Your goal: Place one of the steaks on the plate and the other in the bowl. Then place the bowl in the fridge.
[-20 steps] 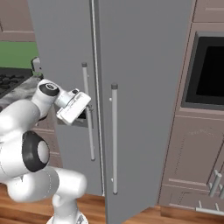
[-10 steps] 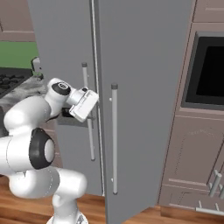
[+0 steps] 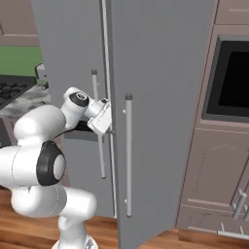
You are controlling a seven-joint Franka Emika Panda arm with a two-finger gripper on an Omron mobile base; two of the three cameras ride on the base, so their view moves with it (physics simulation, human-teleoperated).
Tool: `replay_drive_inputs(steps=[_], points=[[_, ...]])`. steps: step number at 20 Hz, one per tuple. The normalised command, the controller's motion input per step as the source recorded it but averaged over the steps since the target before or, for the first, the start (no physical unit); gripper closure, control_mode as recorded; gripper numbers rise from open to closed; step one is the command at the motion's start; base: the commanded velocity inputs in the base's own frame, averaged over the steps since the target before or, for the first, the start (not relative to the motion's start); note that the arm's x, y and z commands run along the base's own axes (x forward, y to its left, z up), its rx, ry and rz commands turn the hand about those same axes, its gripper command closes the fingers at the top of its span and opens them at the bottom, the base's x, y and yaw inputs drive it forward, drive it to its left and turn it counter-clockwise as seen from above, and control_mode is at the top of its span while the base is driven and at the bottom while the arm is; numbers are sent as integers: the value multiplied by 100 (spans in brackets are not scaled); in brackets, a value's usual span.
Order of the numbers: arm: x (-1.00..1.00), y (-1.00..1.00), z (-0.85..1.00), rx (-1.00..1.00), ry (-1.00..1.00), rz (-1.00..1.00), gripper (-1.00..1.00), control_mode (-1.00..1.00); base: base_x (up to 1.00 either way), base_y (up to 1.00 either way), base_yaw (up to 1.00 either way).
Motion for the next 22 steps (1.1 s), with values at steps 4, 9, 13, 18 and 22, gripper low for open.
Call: replay_drive_inputs(steps=[4, 9, 13, 18, 22], points=[[-51, -86, 0, 0, 1, 0, -100, -100, 0, 0, 0], [-61, -100, 0, 1, 4, 0, -100, -100, 0, 0, 0], [-28, -100, 0, 0, 13, 0, -100, -100, 0, 0, 0], [-29, -100, 0, 0, 17, 0, -100, -100, 0, 0, 0], [-43, -100, 0, 0, 18, 0, -100, -100, 0, 0, 0]])
